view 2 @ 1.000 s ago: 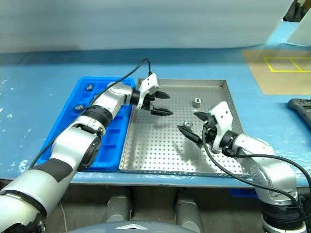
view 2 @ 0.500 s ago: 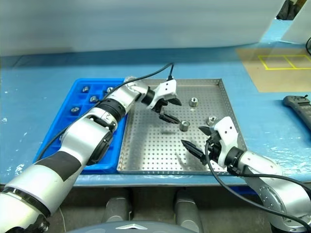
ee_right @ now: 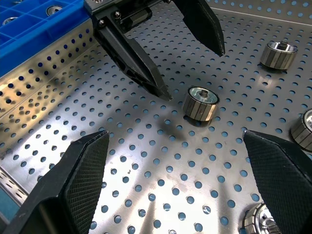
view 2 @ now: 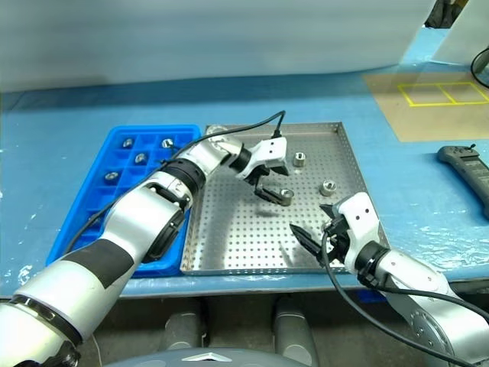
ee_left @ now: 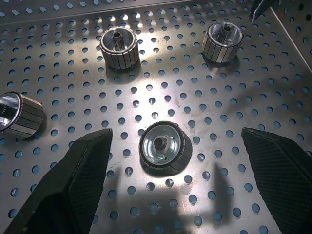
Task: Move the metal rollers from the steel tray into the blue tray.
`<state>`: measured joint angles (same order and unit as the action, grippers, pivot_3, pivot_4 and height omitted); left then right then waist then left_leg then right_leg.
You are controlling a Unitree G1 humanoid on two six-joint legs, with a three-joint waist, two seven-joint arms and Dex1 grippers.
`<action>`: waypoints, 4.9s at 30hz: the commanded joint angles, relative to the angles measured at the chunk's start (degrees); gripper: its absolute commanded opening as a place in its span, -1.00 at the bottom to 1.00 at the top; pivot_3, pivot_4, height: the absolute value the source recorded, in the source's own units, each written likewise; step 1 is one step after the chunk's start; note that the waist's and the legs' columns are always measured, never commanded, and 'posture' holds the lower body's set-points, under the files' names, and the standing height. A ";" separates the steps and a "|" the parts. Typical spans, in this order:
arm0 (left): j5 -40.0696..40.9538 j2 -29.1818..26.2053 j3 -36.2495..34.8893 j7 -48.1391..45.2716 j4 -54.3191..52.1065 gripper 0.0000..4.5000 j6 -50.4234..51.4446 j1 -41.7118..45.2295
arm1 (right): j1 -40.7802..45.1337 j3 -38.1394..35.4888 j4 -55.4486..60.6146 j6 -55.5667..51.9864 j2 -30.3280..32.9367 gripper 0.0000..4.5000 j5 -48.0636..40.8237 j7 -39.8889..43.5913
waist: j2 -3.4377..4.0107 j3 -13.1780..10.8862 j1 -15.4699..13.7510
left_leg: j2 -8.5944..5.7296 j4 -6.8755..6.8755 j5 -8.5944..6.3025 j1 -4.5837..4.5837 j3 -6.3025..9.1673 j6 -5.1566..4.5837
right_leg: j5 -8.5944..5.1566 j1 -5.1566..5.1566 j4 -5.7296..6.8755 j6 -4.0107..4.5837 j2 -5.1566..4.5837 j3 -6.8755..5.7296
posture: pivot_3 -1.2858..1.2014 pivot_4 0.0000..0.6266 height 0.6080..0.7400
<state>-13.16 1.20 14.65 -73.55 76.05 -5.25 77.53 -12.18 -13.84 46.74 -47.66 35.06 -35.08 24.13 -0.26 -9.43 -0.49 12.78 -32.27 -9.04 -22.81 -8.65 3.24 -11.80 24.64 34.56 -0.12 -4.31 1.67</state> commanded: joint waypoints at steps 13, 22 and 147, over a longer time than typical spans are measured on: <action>-3.79 2.34 1.15 3.53 1.42 0.99 1.25 1.25 | -3.25 -2.42 6.42 0.83 -1.72 1.00 -1.32 -4.04 | 0.00 0.00 1.79 | -0.01 -0.01 -0.05 -0.05 -0.03 -0.08 | -0.01 0.01 -0.11 -0.03 0.00 -0.01 | -0.44 -0.52 1.00; -5.22 1.85 0.76 8.58 1.72 0.99 2.07 0.94 | -2.59 -1.58 6.14 0.83 -1.79 1.00 -1.56 -4.85 | 0.00 0.00 2.32 | -0.02 -0.04 -0.11 -0.13 -0.03 -0.18 | -0.02 0.01 -0.21 -0.04 -0.01 -0.03 | -0.44 -0.52 1.00; 21.47 -36.45 -11.60 13.21 -92.54 -0.22 53.66 -40.07 | 45.89 27.65 -42.88 21.00 -10.02 1.00 12.10 33.25 | 0.08 -0.04 -5.65 | 0.13 0.10 0.25 -0.39 0.09 0.40 | -0.03 0.45 0.27 0.07 -0.08 -0.42 | 0.23 -0.52 1.00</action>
<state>6.84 -34.07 5.47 -61.20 -12.77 47.08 37.39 32.20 13.85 4.03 -28.39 25.29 -22.82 56.01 -0.18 -9.47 -6.14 12.91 -32.17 -8.80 -23.20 -8.56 3.64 -11.83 25.09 34.83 -0.04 -4.39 1.24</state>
